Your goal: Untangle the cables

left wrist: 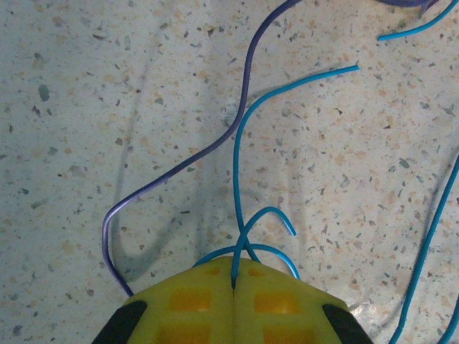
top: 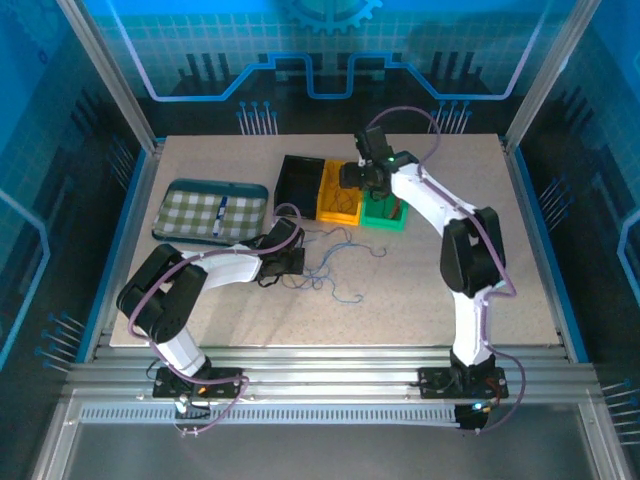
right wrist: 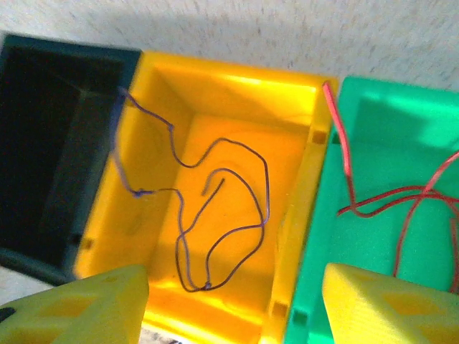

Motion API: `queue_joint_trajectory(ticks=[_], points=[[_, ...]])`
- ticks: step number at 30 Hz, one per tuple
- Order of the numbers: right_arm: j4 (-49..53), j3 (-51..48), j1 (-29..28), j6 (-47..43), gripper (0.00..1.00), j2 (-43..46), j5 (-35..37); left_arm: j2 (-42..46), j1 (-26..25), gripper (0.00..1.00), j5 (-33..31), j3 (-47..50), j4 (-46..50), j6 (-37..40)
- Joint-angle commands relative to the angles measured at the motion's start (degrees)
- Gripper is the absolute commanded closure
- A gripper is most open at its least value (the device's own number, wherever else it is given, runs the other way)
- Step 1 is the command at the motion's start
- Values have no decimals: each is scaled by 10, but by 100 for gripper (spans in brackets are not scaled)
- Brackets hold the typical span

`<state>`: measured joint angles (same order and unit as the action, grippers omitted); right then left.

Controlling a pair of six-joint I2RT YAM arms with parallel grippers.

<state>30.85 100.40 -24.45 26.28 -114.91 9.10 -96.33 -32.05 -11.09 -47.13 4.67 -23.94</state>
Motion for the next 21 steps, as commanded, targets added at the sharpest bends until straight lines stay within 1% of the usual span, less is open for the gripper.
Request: queue_joint_trajectory(ticks=[1, 3, 6, 11, 13, 15, 17, 21], points=[[-45, -30, -8, -16, 34, 70, 32, 2, -3, 100, -14, -3, -2, -6], [-53, -51, -8, -21, 35, 94, 31, 2, -3, 100, -14, -2, -3, -10], [-65, -96, -16, -29, 42, 135, 20, 2, -3, 100, -12, 0, -5, -15], [-113, -235, -42, -36, 61, 216, -36, 4, -3, 100, -26, 2, 5, -23], [-132, -287, -51, -32, 66, 234, -58, 7, -3, 100, -36, 3, 10, -28], [-141, -320, -61, -28, 67, 239, -72, 11, -3, 100, -47, 7, 13, -31], [-148, -340, -72, -28, 64, 234, -79, 16, -4, 100, -54, 10, 13, -32], [-154, -348, -78, -17, 64, 200, -77, 19, -4, 100, -56, 13, 11, -32]])
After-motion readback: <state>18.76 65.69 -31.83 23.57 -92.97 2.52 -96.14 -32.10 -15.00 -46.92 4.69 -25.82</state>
